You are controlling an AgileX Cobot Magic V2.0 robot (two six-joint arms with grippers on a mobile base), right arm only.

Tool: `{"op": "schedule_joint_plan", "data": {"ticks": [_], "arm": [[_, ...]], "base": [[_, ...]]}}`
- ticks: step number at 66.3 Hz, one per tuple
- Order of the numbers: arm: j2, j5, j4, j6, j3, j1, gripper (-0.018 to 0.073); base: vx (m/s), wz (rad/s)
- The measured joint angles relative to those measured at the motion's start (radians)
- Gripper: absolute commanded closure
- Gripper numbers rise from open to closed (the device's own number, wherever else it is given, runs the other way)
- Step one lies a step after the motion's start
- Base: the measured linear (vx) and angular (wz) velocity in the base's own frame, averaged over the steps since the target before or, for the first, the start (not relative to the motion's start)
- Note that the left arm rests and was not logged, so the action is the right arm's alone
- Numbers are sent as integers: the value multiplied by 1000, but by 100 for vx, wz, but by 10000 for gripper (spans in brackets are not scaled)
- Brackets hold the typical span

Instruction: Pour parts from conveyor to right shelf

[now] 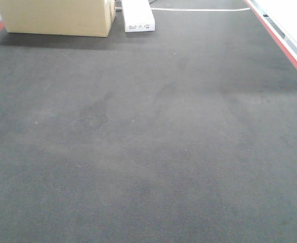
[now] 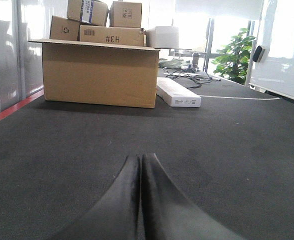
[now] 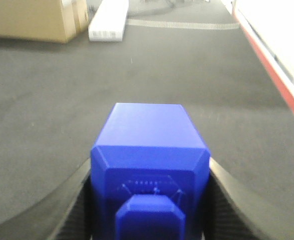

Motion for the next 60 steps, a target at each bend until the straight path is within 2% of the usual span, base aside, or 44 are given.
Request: {"op": "schedule_joint_plan", "data": {"ticks": [15, 60], "arm": [[-134, -44, 24, -24, 76, 0, 564], [-138, -47, 6, -27, 77, 0, 564]], "base": [[0, 0], [0, 0]]}}
